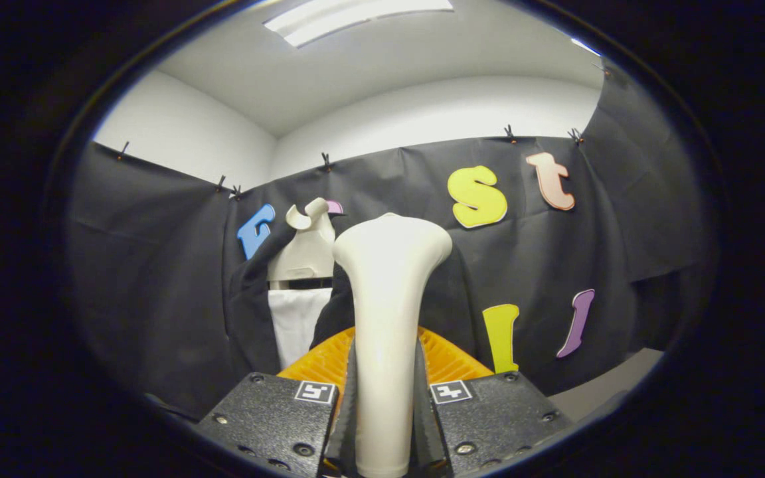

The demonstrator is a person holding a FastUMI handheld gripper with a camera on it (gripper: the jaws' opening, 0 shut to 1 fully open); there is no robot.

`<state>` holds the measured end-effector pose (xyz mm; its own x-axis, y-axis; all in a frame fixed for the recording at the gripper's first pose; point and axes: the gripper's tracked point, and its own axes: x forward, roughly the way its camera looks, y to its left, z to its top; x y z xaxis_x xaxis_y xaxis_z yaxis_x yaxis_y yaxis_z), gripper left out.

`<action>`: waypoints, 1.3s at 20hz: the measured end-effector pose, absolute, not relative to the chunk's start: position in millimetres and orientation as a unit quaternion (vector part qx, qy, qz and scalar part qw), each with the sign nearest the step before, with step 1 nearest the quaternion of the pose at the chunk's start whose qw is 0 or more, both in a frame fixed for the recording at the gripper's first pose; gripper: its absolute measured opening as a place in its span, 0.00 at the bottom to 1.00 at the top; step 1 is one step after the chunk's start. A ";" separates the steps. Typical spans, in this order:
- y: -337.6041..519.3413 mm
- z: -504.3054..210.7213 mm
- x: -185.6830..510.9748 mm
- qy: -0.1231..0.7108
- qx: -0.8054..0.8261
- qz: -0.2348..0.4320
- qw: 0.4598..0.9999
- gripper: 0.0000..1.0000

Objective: Iron the clothes twice with a garment steamer, once on the left side and once on the right side.

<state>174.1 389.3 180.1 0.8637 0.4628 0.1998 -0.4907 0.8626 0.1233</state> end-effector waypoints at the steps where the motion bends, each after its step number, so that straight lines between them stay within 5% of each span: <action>1: 390.5 178.0 174.7 -0.080 0.083 0.249 0.962 0.39; 26: 383.7 20.8 123.2 0.014 0.051 0.255 0.966 0.39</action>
<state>123.2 383.7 20.8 0.8699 0.4932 -0.0007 -0.4904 0.8651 0.1059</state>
